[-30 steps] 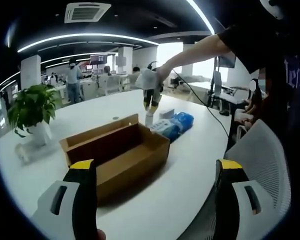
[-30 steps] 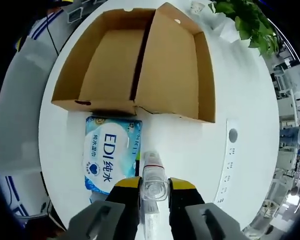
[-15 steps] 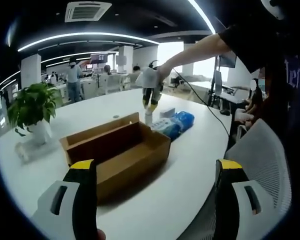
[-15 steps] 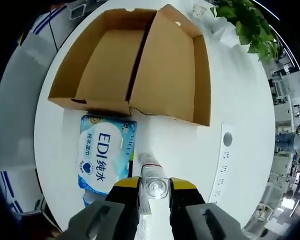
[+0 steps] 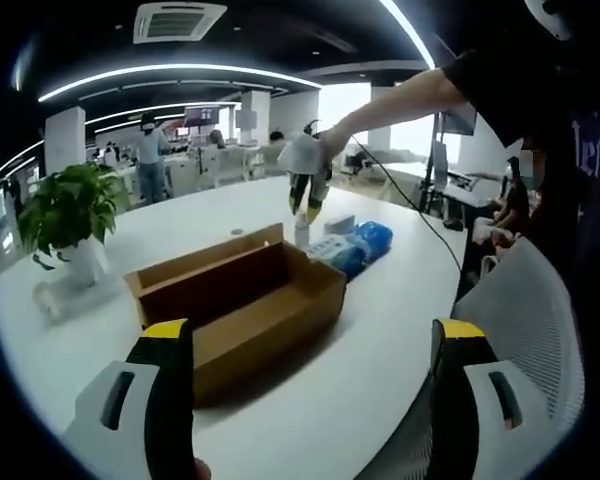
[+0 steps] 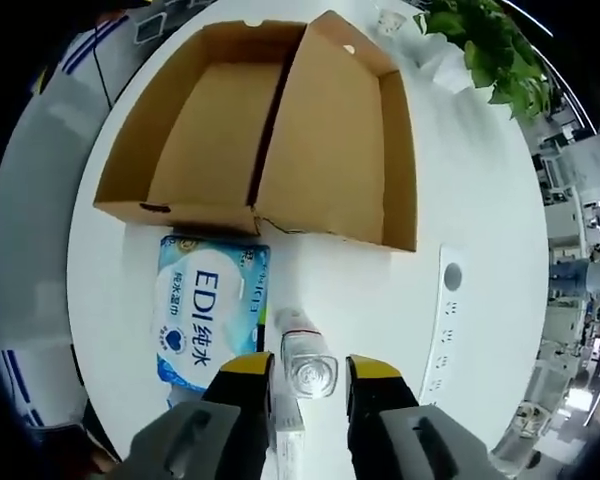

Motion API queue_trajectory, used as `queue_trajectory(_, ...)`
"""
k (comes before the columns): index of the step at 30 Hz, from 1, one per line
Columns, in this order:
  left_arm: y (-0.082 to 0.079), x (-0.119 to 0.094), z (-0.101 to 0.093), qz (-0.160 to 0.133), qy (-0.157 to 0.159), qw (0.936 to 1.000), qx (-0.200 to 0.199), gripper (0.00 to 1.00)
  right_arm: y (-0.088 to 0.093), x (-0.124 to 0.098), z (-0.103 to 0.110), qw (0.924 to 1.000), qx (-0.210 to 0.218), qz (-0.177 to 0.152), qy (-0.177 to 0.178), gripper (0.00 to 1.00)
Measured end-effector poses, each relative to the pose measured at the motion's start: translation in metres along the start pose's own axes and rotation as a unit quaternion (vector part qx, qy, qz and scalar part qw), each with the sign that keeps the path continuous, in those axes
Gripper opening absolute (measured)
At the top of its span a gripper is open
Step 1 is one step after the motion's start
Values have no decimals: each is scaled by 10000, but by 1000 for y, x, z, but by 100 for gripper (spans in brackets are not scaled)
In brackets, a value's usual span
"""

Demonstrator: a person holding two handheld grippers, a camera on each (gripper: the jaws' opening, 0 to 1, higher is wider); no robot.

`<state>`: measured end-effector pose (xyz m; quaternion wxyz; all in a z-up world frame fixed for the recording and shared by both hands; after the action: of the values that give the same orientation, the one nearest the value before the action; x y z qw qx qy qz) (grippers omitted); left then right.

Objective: Operate the shoe box by opening the lid, removing the specified soft item, and placing it in the target area until the item is outside and the box remains undamaged.

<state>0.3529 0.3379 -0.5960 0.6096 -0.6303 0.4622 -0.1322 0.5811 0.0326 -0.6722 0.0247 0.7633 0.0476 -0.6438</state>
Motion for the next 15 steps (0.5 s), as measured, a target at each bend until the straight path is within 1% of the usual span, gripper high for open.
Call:
queue_trajectory(5, 0, -3, 8, -9, -129, 9999, -84, 99, 0, -3, -2, 9999, 132, -67, 74, 33)
queue_trajectory(15, 1, -5, 24, 24, -338, 9993, -186, 97, -2, -9, -2, 9993, 301, -181, 162, 39)
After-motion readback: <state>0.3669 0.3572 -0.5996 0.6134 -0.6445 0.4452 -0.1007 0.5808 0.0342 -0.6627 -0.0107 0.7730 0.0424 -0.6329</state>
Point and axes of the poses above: the point that each gripper's makers call its tool centre point, and the gripper's own axes: x roughly forward along the fingers, z roughly to its left, y roughly out of its underside, the point moved 3 cm from there along -x, roughly backward along the fingers, and after that the axes turned 10 degrees about -x, right-handed, at the moved point
